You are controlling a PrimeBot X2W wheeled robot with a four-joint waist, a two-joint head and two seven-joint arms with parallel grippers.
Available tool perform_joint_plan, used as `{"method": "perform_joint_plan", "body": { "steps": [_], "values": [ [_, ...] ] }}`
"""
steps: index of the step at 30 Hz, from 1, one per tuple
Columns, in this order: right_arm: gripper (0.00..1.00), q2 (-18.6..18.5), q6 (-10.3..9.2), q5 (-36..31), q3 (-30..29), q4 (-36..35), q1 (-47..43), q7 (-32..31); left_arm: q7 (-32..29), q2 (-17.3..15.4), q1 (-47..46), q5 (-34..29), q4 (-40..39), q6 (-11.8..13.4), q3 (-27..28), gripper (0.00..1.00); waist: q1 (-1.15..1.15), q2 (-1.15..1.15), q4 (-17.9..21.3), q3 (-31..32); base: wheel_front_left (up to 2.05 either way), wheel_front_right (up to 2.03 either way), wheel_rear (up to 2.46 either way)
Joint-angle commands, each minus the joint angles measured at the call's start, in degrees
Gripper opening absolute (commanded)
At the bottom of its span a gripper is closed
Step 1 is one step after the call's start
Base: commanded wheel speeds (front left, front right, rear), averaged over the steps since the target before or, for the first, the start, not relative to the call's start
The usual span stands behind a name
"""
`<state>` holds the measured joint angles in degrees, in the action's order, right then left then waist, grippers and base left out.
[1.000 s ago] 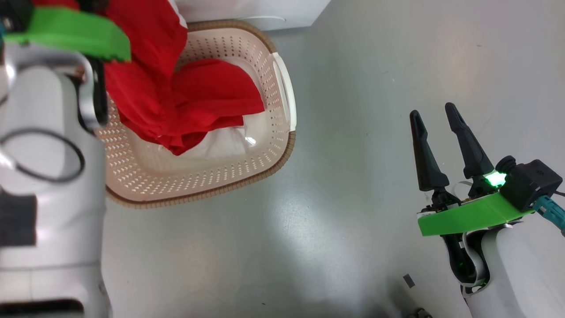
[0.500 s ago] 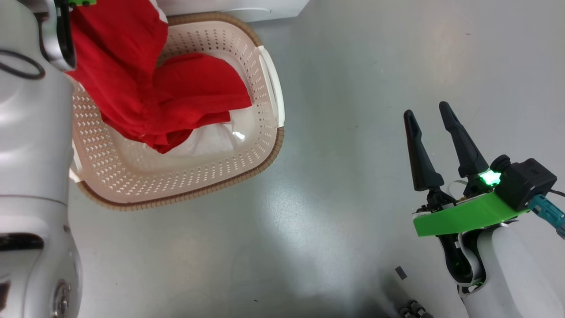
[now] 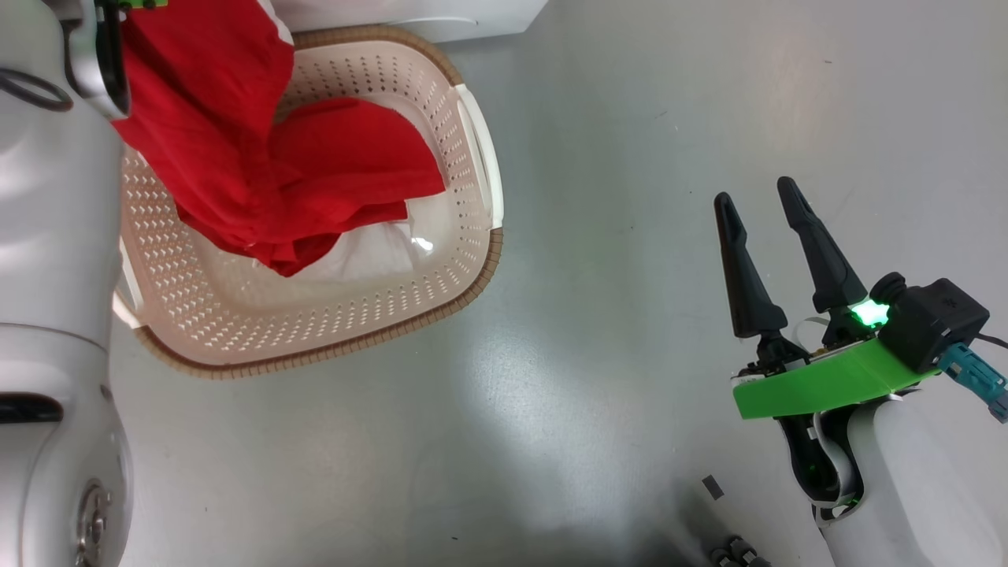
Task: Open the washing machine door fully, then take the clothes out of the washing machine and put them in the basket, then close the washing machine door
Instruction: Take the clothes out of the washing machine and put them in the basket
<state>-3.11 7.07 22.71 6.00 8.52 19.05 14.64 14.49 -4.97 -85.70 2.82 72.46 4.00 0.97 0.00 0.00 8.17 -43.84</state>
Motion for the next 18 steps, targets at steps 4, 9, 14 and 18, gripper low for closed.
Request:
{"method": "perform_joint_plan", "body": {
  "steps": [4,9,14,18],
  "values": [
    [1.00,0.18,0.42,-0.27,1.13,-1.23,-1.00,0.36,0.32,-2.34,-0.29,0.29,-0.31,-0.13,-0.60,0.16,0.00,0.00,-0.05,0.07,0.00,0.00,0.00],
    [1.00,0.20,0.42,-0.29,1.05,-1.17,-0.97,0.36,0.42,-2.15,-0.43,0.68,0.06,-0.38,-1.17,0.00,0.00,0.00,-0.20,0.25,0.00,0.00,0.00],
    [1.00,0.21,0.42,-0.39,0.71,-1.14,-0.96,0.36,0.49,-1.81,0.31,1.30,-2.27,-1.04,-1.36,0.00,0.00,0.00,-0.67,0.45,0.00,0.00,0.00],
    [1.00,0.21,0.42,-0.59,0.31,-1.22,-1.02,0.36,0.50,-1.28,2.97,2.06,-7.33,-1.49,-1.12,0.00,0.00,0.00,-1.28,0.80,0.00,0.00,0.00]
  ]
}}
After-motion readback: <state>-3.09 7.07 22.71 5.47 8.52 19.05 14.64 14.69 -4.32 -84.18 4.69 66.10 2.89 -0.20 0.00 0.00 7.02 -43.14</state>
